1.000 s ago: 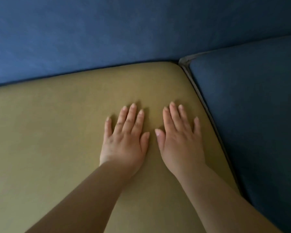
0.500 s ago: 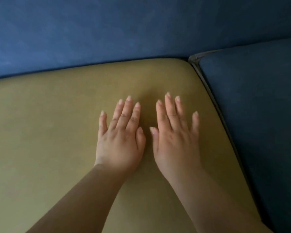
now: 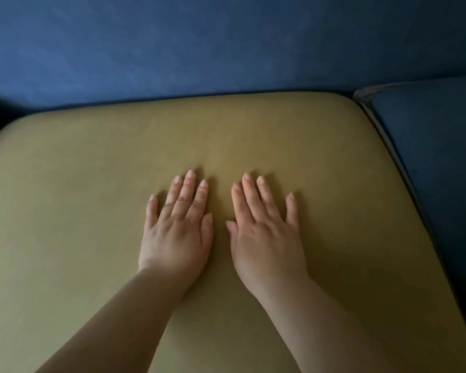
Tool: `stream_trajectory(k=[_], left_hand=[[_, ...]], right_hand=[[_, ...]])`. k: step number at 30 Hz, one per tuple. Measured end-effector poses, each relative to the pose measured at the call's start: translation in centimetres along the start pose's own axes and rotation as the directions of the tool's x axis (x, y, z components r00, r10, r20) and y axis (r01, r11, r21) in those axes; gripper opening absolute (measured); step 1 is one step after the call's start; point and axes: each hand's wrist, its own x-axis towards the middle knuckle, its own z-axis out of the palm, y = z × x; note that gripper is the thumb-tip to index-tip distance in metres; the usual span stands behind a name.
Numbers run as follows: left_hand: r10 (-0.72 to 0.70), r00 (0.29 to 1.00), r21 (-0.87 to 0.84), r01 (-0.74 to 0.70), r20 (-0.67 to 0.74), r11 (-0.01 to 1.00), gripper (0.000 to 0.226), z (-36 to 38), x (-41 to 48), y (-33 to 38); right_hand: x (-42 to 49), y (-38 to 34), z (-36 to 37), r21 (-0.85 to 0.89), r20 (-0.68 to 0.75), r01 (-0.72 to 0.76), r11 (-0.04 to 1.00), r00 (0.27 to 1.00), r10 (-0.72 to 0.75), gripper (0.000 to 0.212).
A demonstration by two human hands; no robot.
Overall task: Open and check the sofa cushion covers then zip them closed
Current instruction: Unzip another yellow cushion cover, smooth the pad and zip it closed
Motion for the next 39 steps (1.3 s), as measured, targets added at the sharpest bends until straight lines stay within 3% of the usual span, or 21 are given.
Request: stream_trajectory(k=[3, 5, 10, 14, 19, 25, 29, 31, 34, 37, 39], left_hand=[[-0.014, 0.997, -0.097, 0.007, -0.072, 0.995, 0.063, -1.1, 0.1, -1.0], [-0.035, 0.992, -0.077, 0.026, -0.118, 0.997, 0.06, -2.0, -0.2, -2.2], [-0.099, 0.995, -0.045, 0.099, 0.004, 0.994, 0.072, -1.6, -1.1, -6.2], [-0.137, 0.975, -0.062, 0.127, -0.175, 0.99, 0.06, -3.8, -1.5, -10.3], [-0.188, 0.982, 0.015, 0.187, 0.024, 0.982, 0.072, -2.5, -2.6, -14.0], [-0.172, 0.979, -0.085, 0.163, -0.108, 0.983, 0.06, -5.0, -2.3, -16.7], [-0.151, 0.987, -0.034, 0.154, 0.062, 0.988, 0.058, -4.4, -3.4, -19.8], [-0.109, 0.993, -0.066, 0.106, -0.041, 0.992, 0.061, -5.5, -3.3, -21.4], [-0.178, 0.97, -0.078, 0.167, -0.163, 0.983, 0.06, -6.6, -4.0, -24.7], [-0.242, 0.97, -0.008, 0.242, 0.029, 0.97, 0.064, -5.6, -5.2, -27.4], [-0.233, 0.97, -0.029, 0.235, 0.066, 0.971, 0.06, -5.5, -5.2, -28.2]], right_hand=[[0.8, -1.1, 0.5, 0.009, -0.01, -0.046, 0.999, 0.999, 0.046, 0.06], [1.3, -3.0, -0.2, 0.029, -0.073, 0.006, 1.0, 0.997, -0.004, 0.061], [1.5, -6.6, 2.2, -0.017, 0.017, 0.038, 0.999, 0.999, -0.038, 0.061], [2.6, -10.1, 1.4, 0.003, -0.099, 0.102, 0.995, 0.99, -0.101, 0.062], [2.1, -13.5, 4.3, -0.043, 0.067, 0.112, 0.993, 0.992, -0.109, 0.064], [3.4, -18.8, 4.0, 0.034, -0.067, 0.161, 0.986, 0.985, -0.158, 0.055], [2.8, -21.1, 6.7, -0.023, 0.039, 0.15, 0.988, 0.988, -0.149, 0.054], [3.3, -21.8, 6.5, -0.01, -0.024, 0.163, 0.987, 0.986, -0.163, 0.055], [3.5, -24.2, 5.8, 0.002, -0.088, 0.22, 0.975, 0.972, -0.219, 0.059], [3.0, -26.0, 7.9, -0.05, 0.053, 0.198, 0.979, 0.979, -0.195, 0.065], [3.3, -26.9, 8.3, -0.046, 0.062, 0.173, 0.984, 0.983, -0.17, 0.067]])
